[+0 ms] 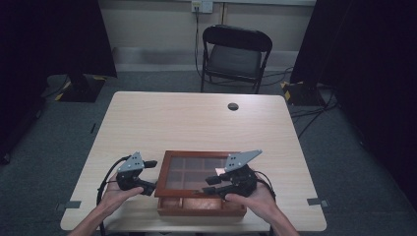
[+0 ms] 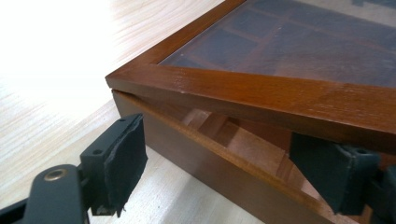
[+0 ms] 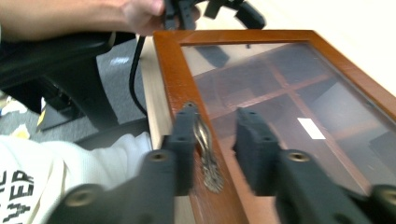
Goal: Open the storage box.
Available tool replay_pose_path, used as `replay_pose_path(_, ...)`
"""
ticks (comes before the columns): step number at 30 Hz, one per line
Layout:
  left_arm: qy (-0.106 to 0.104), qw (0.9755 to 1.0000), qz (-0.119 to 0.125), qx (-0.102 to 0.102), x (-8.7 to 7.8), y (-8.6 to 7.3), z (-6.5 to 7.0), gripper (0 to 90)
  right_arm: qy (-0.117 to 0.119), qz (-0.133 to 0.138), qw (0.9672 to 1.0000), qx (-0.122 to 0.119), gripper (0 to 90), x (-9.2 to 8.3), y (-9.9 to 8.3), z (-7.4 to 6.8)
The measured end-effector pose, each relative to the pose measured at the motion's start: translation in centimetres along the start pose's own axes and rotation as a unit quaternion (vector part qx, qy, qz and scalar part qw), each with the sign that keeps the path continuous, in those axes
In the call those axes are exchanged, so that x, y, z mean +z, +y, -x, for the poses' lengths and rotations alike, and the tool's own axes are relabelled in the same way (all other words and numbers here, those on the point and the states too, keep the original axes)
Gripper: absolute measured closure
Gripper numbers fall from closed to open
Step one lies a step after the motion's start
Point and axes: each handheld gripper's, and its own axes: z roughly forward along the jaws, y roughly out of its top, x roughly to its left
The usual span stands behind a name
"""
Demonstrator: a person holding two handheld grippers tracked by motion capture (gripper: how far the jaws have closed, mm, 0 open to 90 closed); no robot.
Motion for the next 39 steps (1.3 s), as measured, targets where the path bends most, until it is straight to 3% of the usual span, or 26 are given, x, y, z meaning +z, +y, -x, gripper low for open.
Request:
replay_pose_path(8, 0.0, 0.9997, 0.024, -0.012, -0.5, 0.5, 0.0, 19.2, -0.035, 0.034, 0.9982, 0.035, 31.9, -2.7, -1.8, 0.6)
replay_pose_path(17, -0.006, 0.9986, 0.052, -0.012, -1.0, 1.4, 0.2, 20.6, -0.066, 0.056, 0.9955, 0.039, 20.4, -4.4, -3.4, 1.0)
replay_pose_path(20, -0.009, 0.9978, 0.064, -0.016, -1.1, 1.8, 0.4, 22.3, -0.072, 0.052, 0.9954, 0.035, 20.1, -4.5, -3.4, 1.1)
replay_pose_path(22, -0.001, 0.998, 0.063, -0.005, -1.1, 2.0, 0.5, 21.3, -0.074, 0.05, 0.9954, 0.035, 20.9, -4.6, -3.4, 1.1)
replay_pose_path(28, -0.004, 0.997, 0.075, -0.02, -1.1, 2.6, 0.3, 21.6, -0.088, 0.05, 0.9944, 0.031, 21.0, -5.0, -3.1, 1.9)
replay_pose_path(33, -0.01, 0.9965, 0.079, -0.025, -1.2, 3.0, 0.1, 23.8, -0.102, 0.056, 0.9928, 0.029, 21.1, -5.3, -2.9, 2.5)
replay_pose_path(36, -0.009, 0.9968, 0.077, -0.019, -1.2, 3.2, 0.2, 25.7, -0.115, 0.048, 0.9919, 0.023, 21.3, -5.2, -2.8, 2.6)
replay_pose_path(39, -0.011, 0.9969, 0.076, -0.02, -1.3, 3.4, 0.1, 26.4, -0.114, 0.048, 0.9921, 0.023, 22.3, -5.2, -2.7, 2.8)
